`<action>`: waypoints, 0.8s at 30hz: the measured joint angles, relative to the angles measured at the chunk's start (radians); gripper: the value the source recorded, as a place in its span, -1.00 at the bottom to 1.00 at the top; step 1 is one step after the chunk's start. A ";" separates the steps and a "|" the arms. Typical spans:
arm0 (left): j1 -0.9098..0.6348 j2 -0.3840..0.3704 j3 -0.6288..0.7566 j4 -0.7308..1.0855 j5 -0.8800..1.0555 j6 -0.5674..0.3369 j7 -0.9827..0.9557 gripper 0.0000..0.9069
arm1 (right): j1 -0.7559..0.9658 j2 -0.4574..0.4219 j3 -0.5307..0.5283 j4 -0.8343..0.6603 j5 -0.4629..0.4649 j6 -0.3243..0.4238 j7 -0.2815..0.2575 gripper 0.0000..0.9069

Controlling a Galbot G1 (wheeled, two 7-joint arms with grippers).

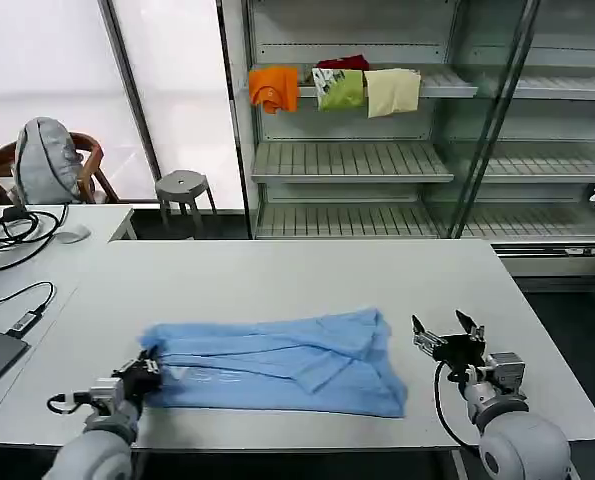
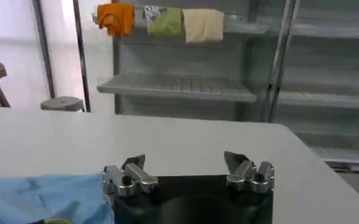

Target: Fold and organize the clothes.

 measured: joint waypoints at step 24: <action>0.000 -0.001 -0.062 -0.179 0.117 0.078 0.074 -0.98 | -0.036 0.014 0.050 0.012 -0.022 0.015 -0.007 1.00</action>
